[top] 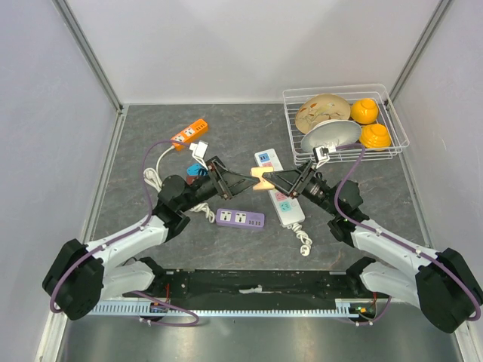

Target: Insert the plug

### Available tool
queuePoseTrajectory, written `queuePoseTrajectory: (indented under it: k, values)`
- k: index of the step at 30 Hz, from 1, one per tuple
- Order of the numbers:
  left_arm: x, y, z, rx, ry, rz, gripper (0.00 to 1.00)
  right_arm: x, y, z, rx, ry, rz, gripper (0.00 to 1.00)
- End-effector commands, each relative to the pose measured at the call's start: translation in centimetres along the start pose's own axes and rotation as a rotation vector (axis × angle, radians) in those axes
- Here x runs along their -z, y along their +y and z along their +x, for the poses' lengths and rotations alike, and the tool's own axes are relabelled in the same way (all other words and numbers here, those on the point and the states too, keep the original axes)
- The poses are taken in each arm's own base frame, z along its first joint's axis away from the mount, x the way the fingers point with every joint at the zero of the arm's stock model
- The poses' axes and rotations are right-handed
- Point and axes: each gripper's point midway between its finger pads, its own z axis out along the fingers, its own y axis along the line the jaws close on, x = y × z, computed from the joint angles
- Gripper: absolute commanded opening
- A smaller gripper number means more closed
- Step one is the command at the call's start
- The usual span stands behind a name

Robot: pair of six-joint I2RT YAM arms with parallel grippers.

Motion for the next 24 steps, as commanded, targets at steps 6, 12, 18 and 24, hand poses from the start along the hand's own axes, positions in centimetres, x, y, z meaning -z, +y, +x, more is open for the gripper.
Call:
queuePoseTrajectory:
  k: [6,12,18,24]
  values:
    - [-0.9,-2.8,0.0,-0.018,0.016,0.089,0.91,-0.2,3.2,-1.2,0.037,-0.049,-0.112,0.0]
    - [-0.9,-2.8,0.5,-0.017,0.036,0.097,0.81,-0.2,3.1,-1.2,0.037,-0.048,-0.108,0.0]
    - [-1.0,-3.1,0.4,-0.026,0.035,0.106,0.56,-0.3,3.1,-1.0,0.048,-0.039,-0.106,0.0]
    - [-0.8,-2.5,0.6,-0.034,0.034,0.086,0.02,-0.2,2.6,-0.7,0.088,-0.02,-0.072,0.11]
